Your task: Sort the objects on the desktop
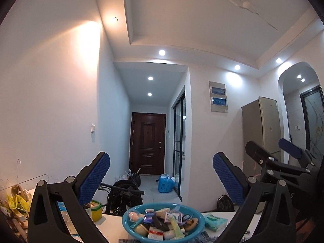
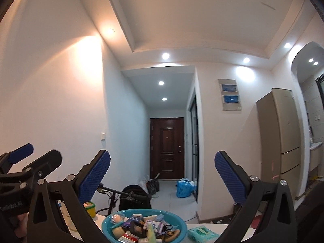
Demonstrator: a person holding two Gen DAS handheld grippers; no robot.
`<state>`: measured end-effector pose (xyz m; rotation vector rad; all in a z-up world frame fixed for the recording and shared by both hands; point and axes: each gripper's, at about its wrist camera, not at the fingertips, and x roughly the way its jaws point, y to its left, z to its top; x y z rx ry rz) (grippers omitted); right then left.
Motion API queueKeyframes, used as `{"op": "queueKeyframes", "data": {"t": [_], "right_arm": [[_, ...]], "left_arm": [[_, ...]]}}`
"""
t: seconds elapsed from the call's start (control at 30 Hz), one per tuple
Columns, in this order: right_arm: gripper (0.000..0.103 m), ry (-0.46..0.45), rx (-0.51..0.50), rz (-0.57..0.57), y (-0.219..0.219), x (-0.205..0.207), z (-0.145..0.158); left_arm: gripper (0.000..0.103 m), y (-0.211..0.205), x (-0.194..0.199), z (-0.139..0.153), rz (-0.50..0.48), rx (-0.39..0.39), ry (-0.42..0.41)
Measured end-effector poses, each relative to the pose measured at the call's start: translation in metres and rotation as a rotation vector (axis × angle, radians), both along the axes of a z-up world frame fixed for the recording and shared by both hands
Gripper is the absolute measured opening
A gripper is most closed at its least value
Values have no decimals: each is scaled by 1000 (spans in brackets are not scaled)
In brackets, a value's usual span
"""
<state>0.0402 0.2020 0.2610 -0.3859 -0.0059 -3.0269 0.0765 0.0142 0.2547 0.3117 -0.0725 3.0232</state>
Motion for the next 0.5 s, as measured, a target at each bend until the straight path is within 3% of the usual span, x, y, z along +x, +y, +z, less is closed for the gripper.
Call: {"op": "queueKeyframes", "data": {"t": [0.07,0.2,0.37,0.5], "right_arm": [[103,-17,10,10,1,9,-3],[103,-60,30,1,1,25,-12],[103,-143,98,-10,2,35,-31],[103,-224,42,37,17,40,-56]], "left_arm": [[103,0,9,-3,-5,-12,-20],[103,3,21,-3,-107,-16,-90],[103,-2,39,-14,-46,-17,-128],[103,-14,58,-37,-81,34,-106]]}}
